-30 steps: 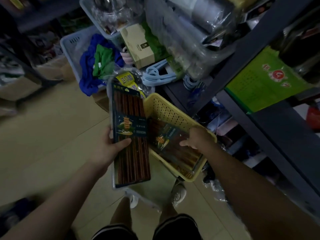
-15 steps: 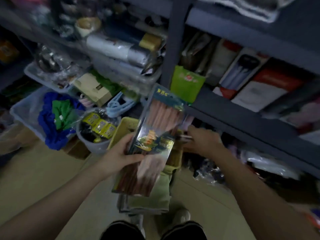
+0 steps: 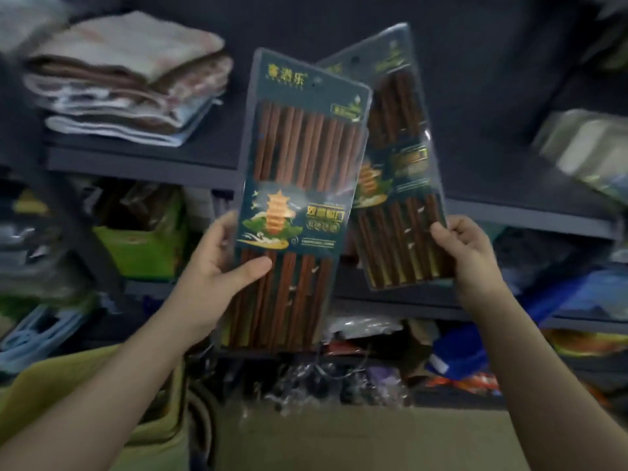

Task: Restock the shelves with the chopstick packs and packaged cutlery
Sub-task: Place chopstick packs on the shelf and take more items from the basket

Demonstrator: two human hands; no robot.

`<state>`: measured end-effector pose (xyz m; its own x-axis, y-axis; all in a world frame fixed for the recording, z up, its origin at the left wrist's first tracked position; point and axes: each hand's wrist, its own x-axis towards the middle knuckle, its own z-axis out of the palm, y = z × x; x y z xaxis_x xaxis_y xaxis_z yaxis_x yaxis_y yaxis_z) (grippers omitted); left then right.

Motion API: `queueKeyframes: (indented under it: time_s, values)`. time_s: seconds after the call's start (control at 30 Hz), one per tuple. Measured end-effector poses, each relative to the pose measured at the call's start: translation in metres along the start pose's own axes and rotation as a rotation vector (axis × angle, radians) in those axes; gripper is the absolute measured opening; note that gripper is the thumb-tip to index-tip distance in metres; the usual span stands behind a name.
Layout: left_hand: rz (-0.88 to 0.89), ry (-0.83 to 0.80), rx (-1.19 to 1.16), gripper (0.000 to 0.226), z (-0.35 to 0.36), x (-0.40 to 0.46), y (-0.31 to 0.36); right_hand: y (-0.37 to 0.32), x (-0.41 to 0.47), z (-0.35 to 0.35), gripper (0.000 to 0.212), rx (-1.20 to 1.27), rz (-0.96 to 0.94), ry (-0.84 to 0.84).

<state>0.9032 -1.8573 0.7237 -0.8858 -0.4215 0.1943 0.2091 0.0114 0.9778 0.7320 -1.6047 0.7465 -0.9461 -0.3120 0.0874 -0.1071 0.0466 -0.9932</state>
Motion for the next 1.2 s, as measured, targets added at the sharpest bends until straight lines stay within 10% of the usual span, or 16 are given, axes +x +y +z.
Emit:
queueKeyframes:
  time_s: [0.37, 0.53, 0.9, 1.2]
  values:
    - [-0.051, -0.052, -0.072, 0.033, 0.227, 0.1, 0.04, -0.021, 0.145, -0.196, 0.024, -0.087, 0.137, 0.413]
    - [-0.219, -0.118, -0.07, 0.02, 0.266, 0.14, 0.049, -0.019, 0.173, -0.232, 0.047, -0.276, 0.162, 0.387]
    - [-0.455, -0.333, -0.202, 0.023, 0.357, 0.24, 0.036, -0.05, 0.169, -0.245, 0.029, -0.547, -0.03, 0.264]
    - [-0.148, -0.548, 0.558, 0.054, 0.356, 0.234, 0.025, -0.028, 0.136, -0.233, 0.022, -0.658, -0.174, 0.367]
